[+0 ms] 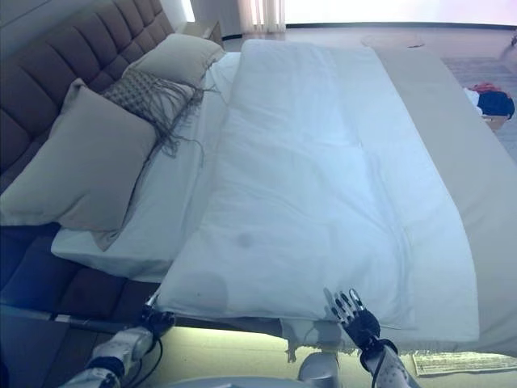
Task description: Make the bed neatly
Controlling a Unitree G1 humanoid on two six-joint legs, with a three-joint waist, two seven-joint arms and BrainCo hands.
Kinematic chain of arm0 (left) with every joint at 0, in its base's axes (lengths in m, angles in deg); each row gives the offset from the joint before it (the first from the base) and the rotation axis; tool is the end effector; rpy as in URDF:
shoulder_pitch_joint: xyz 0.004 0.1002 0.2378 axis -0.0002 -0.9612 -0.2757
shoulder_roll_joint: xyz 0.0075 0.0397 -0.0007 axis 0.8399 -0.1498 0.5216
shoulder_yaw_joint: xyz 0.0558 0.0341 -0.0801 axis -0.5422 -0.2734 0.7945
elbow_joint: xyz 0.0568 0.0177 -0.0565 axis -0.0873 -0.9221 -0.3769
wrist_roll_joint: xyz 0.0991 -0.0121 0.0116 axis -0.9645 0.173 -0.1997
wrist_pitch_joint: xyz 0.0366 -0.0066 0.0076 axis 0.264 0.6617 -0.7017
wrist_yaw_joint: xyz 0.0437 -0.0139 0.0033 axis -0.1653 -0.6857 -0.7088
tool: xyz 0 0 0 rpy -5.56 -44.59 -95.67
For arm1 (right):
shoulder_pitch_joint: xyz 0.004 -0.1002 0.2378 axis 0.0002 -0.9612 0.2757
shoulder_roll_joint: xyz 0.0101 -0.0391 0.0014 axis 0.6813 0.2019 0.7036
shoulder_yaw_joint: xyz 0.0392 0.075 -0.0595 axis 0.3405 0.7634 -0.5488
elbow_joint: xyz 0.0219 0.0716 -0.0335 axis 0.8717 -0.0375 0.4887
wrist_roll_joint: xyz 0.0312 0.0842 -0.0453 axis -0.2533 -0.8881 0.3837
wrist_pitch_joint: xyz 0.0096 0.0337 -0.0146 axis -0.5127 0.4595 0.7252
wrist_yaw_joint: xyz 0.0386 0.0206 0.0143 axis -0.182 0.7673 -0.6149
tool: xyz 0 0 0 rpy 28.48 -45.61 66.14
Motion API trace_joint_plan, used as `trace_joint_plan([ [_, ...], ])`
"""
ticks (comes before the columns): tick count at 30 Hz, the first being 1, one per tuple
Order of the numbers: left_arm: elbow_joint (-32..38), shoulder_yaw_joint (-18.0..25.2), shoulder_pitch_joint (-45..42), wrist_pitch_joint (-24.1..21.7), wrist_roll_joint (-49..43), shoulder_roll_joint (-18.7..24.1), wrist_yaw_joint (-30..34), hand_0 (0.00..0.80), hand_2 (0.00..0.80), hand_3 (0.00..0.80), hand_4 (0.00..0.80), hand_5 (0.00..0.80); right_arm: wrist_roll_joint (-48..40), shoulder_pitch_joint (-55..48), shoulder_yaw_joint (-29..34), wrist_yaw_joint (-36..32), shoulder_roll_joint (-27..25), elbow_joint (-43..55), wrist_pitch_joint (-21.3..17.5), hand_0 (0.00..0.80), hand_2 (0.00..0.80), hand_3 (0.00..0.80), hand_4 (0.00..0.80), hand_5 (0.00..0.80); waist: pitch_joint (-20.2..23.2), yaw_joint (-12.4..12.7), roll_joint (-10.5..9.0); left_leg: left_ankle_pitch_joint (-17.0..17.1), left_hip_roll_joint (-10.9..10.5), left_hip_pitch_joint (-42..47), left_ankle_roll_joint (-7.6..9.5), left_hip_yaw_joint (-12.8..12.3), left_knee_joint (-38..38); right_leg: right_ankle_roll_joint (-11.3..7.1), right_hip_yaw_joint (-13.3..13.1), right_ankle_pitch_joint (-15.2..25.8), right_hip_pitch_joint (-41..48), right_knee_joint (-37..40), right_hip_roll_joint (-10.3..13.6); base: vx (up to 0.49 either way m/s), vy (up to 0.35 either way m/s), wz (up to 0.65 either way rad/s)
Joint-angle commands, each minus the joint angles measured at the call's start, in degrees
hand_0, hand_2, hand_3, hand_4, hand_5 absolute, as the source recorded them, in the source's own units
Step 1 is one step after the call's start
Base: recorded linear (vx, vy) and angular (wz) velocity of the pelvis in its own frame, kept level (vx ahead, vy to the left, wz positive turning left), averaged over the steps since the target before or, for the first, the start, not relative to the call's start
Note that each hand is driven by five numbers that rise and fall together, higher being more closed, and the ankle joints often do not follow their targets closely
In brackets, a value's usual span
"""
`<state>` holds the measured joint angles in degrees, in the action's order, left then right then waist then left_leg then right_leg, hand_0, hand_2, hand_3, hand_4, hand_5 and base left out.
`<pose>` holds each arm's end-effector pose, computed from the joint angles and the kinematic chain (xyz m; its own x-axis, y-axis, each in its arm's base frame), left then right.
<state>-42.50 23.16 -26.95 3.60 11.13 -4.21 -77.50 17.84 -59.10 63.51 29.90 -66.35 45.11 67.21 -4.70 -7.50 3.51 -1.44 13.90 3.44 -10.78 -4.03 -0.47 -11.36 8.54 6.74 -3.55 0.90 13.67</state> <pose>0.1337 0.2455 -0.0868 0.5820 0.0869 -0.8085 -0.8128 0.0902 -0.5755 0.1009 -0.2380 -0.0689 0.7751 0.0649 -0.6285 0.4401 0.6584 0.6106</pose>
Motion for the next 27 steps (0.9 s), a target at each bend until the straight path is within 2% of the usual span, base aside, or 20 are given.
trace_joint_plan([
  [1,4.59,9.99,-0.69,-11.28,4.47,12.03,-0.14,0.8,0.8,0.8,0.8,0.8,0.38,-2.88,3.48,-0.18,1.69,3.81,0.27,0.0,0.0,0.0,0.0,0.0,-0.03,3.95,-2.32,0.75,-3.58,-4.35,3.8,3.46,-5.14,2.81,-1.0,-9.68,0.47,-10.53,-1.54,0.061,0.069,0.05],
  [5,6.47,9.02,-2.4,-13.61,5.75,9.48,-1.5,0.8,0.8,0.8,0.8,0.8,0.01,-4.17,5.81,-1.92,1.6,2.93,0.13,0.0,0.0,0.0,0.0,0.0,-0.2,4.69,-2.62,2.27,-2.86,-4.54,3.22,2.32,-3.72,2.86,1.03,-8.99,1.25,-9.38,-1.25,0.015,0.077,0.11],
  [9,2.82,12.14,-1.92,-15.64,4.75,11.44,-5.92,0.8,0.8,0.8,0.8,0.8,1.06,-3.18,6.06,-3.01,1.5,1.09,-0.85,0.0,0.0,0.0,0.0,0.0,-0.18,5.41,-2.2,3.4,-2.87,-5.05,2.96,2.34,-2.38,2.46,2.66,-8.87,1.67,-8.83,-0.57,0.011,0.087,0.12],
  [12,-2.44,15.15,-2.28,-17.08,-0.35,14.21,-9.17,0.8,0.8,0.8,0.8,0.8,0.8,-2.06,5.85,-2.88,1.15,0.22,-0.7,0.0,0.0,0.0,0.0,0.0,0.08,5.87,-2.01,3.75,-2.72,-4.96,2.66,2.14,-2.15,2.32,3.92,-9.0,2.44,-8.65,0.03,0.052,0.058,0.09],
  [15,-7.1,16.3,-3.63,-16.77,-3.88,15.38,-10.34,0.8,0.8,0.8,0.8,0.8,0.34,-1.42,5.22,-1.88,0.86,1.02,0.07,0.0,0.0,0.0,0.0,0.0,0.51,6.05,-1.91,3.85,-2.61,-4.77,2.4,1.8,-2.13,2.21,4.55,-8.98,3.17,-8.07,0.36,0.064,0.036,0.1],
  [18,-9.61,16.58,-5.75,-17.11,-5.05,13.96,-9.11,0.8,0.8,0.8,0.8,0.8,0.55,-2.02,5.05,-0.99,1.13,2.02,0.21,0.0,0.0,0.0,0.0,0.0,0.8,6.4,-1.81,3.79,-2.7,-4.71,2.41,1.74,-2.25,2.12,4.98,-8.94,3.8,-7.54,0.65,0.05,0.028,0.11],
  [22,-9.64,17.14,-9.86,-17.45,-5.73,10.94,-6.73,0.8,0.8,0.8,0.8,0.8,1.13,-3.62,6.23,-1.2,1.71,2.46,-0.07,0.0,0.0,0.0,0.0,0.0,0.93,7.34,-1.88,3.39,-2.74,-4.6,2.55,2.22,-2.69,1.95,5.22,-8.98,4.47,-7.18,0.88,0.045,-0.01,0.05],
  [26,-7.3,16.98,-12.66,-13.22,-7.77,8.96,-1.84,0.8,0.8,0.8,0.8,0.8,1.2,-4.52,7.88,-1.13,2.08,2.67,0.23,0.0,0.0,0.0,0.0,0.0,0.95,8.08,-2.23,3.19,-2.45,-4.0,2.58,2.42,-2.88,1.87,5.35,-8.87,5.56,-6.64,0.75,0.06,-0.045,0.04],
  [27,-6.37,16.25,-12.9,-12.46,-7.61,8.48,-0.46,0.712,0.712,0.712,0.712,0.712,1.11,-4.72,8.05,-0.88,2.06,3.11,0.42,0.0,0.0,0.0,0.0,0.0,0.94,8.15,-2.28,3.1,-2.39,-3.87,2.59,2.4,-3.02,1.86,5.3,-8.85,5.74,-6.59,0.75,0.054,-0.044,0.06],
])
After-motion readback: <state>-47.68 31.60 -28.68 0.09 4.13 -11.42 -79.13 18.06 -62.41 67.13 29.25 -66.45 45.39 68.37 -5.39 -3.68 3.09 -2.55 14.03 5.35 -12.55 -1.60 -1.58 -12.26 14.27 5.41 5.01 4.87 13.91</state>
